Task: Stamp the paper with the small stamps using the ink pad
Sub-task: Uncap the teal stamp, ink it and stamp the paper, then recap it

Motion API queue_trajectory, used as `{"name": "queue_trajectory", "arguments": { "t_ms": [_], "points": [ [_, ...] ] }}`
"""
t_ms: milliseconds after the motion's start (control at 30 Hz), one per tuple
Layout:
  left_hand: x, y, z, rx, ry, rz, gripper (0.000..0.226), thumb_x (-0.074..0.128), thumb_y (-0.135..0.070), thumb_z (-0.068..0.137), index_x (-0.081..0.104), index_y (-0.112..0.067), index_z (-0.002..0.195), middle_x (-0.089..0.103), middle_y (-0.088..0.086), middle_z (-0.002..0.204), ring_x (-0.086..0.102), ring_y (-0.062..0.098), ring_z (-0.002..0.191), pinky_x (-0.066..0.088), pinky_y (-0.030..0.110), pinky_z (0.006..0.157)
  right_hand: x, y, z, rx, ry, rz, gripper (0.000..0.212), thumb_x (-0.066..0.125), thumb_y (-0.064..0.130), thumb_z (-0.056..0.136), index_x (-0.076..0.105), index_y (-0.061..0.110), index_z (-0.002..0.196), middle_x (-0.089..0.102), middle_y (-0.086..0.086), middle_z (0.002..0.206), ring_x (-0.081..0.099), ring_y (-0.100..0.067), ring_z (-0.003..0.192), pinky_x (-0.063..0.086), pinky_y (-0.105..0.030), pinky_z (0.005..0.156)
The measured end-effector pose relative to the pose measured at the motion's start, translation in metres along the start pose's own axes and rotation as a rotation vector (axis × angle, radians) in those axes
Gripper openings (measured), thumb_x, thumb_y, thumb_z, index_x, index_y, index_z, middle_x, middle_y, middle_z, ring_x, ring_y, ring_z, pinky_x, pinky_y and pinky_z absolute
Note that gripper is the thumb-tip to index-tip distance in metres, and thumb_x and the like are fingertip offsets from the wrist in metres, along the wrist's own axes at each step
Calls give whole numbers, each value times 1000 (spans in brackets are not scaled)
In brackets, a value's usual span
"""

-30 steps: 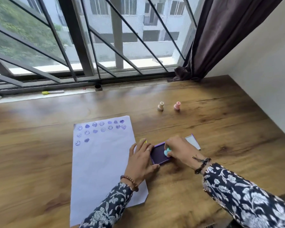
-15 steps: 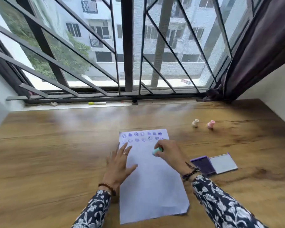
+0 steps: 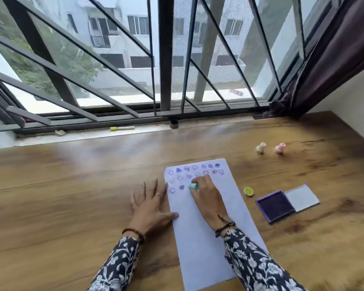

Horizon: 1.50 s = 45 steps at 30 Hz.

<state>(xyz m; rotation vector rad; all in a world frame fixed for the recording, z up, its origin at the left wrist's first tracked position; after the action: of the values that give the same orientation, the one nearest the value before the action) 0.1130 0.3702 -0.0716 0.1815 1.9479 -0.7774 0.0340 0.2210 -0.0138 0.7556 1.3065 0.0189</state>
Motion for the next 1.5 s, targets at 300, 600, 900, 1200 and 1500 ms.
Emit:
{"name": "queue_trajectory", "arguments": {
  "t_ms": [300,600,900,1200,1500],
  "points": [
    [-1,-1,-1,9,-1,-22,98,60,-66,66,-1,-45,140,-15,-11,156,-24,21,141,-17,57,110,8,5,8,-32,52,-166,19,50,16,90,52,9,107,54,-11,109,58,-29,94,44,-32,72],
    [-2,-3,-4,18,-5,-52,97,61,-63,68,-1,-45,140,-16,-12,155,-25,20,140,-20,55,109,6,5,33,-28,190,-249,17,49,8,85,59,3,98,60,-16,104,57,-34,94,44,-36,77],
    [3,0,-1,9,-8,-35,96,59,-65,68,-4,-48,139,-18,-15,154,-26,16,139,-23,53,107,8,9,42,-127,283,-321,13,46,1,81,58,-3,85,61,-20,95,58,-37,85,39,-33,65],
    [1,-1,-2,-2,-42,-45,103,60,-69,63,-2,-41,141,-11,-13,156,-19,16,142,-20,55,109,-45,-54,38,431,130,843,14,71,2,73,69,2,86,67,-5,80,62,-12,73,56,-16,62],
    [2,-88,-1,188,-298,-100,69,65,-55,72,40,-34,133,38,-6,144,21,16,138,17,42,108,-122,-140,-24,622,6,1264,7,61,2,82,66,3,85,69,-6,78,68,-11,67,58,-15,61]
  ]
}}
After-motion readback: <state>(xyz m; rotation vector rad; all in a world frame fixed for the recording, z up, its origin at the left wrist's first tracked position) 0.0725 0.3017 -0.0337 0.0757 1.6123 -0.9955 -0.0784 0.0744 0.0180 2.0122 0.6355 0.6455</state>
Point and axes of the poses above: each hand's wrist, its own z-axis towards the middle knuckle, its own x-axis out of the palm, y = z × x, the point moved 4 cm from there along z, towards the middle knuckle
